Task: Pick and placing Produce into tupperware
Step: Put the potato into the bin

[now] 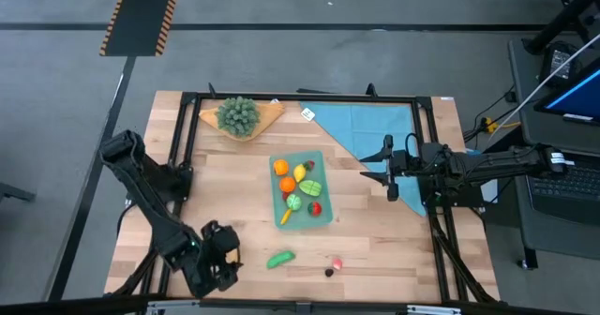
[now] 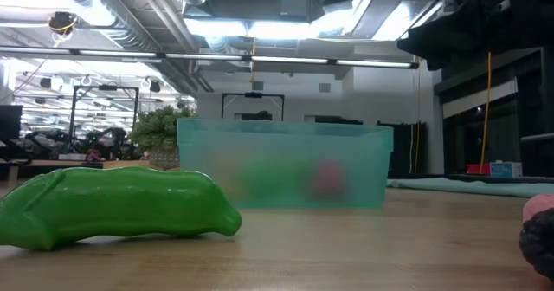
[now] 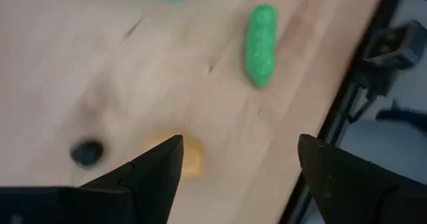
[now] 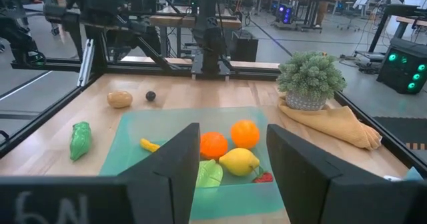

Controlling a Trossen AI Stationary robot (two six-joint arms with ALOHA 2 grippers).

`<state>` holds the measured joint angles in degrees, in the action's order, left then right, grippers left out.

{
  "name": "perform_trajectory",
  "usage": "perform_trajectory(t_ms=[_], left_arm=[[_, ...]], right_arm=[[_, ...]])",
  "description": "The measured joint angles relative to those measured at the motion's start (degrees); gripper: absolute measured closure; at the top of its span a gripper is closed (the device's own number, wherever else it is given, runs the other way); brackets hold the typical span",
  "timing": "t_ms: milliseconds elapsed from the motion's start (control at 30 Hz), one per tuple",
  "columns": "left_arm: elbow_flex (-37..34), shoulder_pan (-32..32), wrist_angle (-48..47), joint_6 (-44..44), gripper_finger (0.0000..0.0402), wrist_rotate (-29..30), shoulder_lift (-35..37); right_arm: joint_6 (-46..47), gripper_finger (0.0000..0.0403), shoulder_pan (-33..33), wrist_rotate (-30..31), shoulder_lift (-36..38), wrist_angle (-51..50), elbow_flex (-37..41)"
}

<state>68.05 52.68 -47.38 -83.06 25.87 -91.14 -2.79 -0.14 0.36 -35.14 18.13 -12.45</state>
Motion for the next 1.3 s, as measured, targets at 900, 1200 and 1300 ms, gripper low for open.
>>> perform_trajectory(t_ms=[900,1200,1300], left_arm=[[17.8,-0.9,-20.2,-41.0,0.0115,-5.6,-16.6],[17.7,-2.2,-18.2,-36.5,0.0115,-5.6,-16.6],[17.7,-2.2,-18.2,-36.6,0.0115,-5.6,-16.6]], right_arm=[[2.8,0.0227,0.0,0.0,-0.7,-0.7,0.0],[2.8,0.0227,0.0,0.0,-1.3,-0.8,0.0],[2.8,0.0227,0.0,0.0,-1.4,-0.7,0.0]])
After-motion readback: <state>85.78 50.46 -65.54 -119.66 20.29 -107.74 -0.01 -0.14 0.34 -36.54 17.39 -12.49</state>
